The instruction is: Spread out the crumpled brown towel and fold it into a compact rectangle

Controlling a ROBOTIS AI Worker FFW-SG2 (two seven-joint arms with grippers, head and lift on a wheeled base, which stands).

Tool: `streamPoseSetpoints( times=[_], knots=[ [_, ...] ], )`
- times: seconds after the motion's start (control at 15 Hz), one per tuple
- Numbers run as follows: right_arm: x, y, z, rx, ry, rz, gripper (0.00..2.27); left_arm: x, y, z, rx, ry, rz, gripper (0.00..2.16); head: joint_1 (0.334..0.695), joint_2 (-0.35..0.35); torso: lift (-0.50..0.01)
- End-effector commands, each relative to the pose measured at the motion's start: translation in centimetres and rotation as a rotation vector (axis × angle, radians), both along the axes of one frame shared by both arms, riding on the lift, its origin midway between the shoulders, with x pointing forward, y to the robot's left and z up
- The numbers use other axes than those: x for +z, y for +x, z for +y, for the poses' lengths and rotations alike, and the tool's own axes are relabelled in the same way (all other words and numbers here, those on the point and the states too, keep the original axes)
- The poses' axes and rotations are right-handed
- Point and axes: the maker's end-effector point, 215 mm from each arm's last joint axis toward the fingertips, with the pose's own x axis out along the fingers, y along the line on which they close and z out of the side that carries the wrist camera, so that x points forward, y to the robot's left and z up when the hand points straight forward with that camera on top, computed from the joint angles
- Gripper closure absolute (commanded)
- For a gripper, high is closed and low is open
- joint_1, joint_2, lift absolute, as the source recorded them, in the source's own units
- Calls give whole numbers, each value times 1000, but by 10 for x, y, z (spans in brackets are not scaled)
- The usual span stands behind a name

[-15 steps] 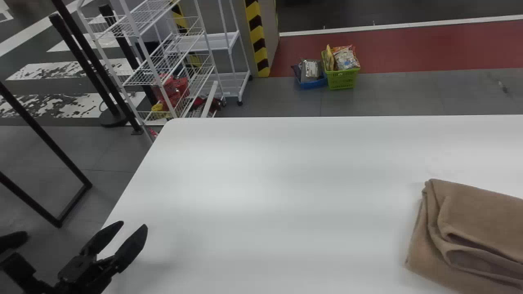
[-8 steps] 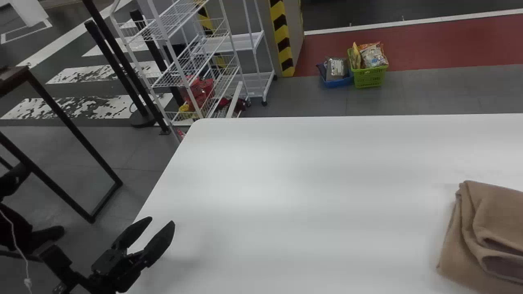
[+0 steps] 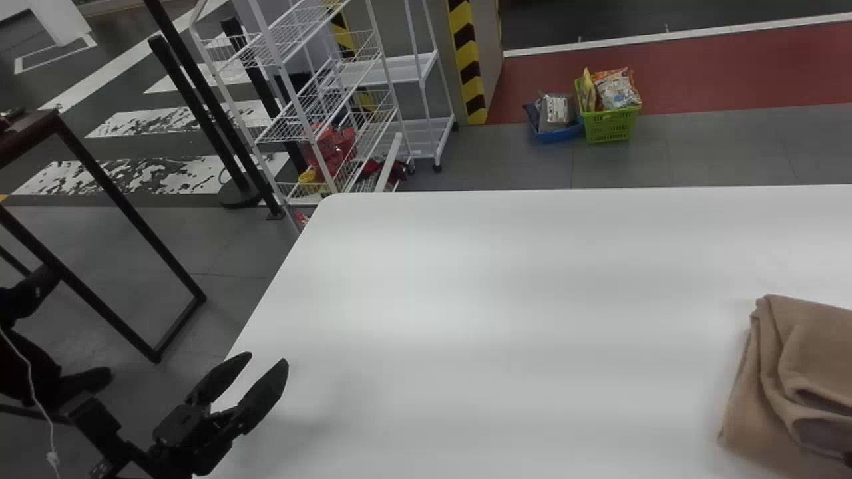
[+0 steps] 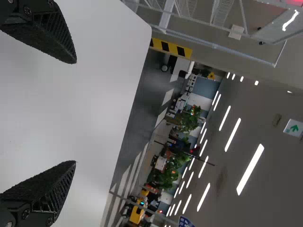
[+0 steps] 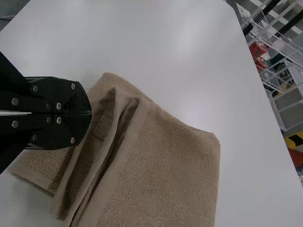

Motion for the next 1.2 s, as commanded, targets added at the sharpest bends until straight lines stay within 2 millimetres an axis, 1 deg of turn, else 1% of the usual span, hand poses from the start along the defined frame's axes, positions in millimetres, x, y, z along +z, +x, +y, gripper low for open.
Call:
streamPoseSetpoints(
  times=[0.0,0.27,0.47,0.6,0.67,0.73,0.8,0.87,0.93,1.0,1.13],
  knots=[
    [-11,-5,-11,-10,-28,30,2000,-1,1,-2,-3,-2,1,46,695,350,-127],
    [-23,-10,-36,-49,-44,68,1997,-3,0,-2,-4,-4,4,46,695,350,-127],
    [-28,-11,-58,-83,-67,84,1997,-3,1,-3,-5,-6,6,46,695,327,-127],
    [-36,-10,-68,-100,-71,107,2000,-4,1,-3,-5,-7,7,46,695,309,-127],
    [-34,-10,-66,-99,-54,105,2000,-4,1,-3,-7,-6,6,46,695,294,-127],
    [-28,-9,-60,-88,-25,93,1997,-3,1,-3,-7,-5,5,46,695,288,-127],
    [-20,-8,-60,-89,3,79,2000,-2,1,-2,-4,-5,3,46,695,287,-127],
    [-10,-5,-54,-76,25,55,1997,-2,0,-2,-3,-4,3,46,695,292,-127],
    [-1,-3,-45,-55,46,34,2000,-3,-1,-1,-1,-4,5,46,695,296,-127],
    [2,-3,-35,-37,67,27,2000,-2,0,-1,-1,-3,4,46,695,300,-127],
    [3,2,-10,-2,83,23,2000,-3,0,-3,-4,-6,5,46,695,315,-127]
  ],
)
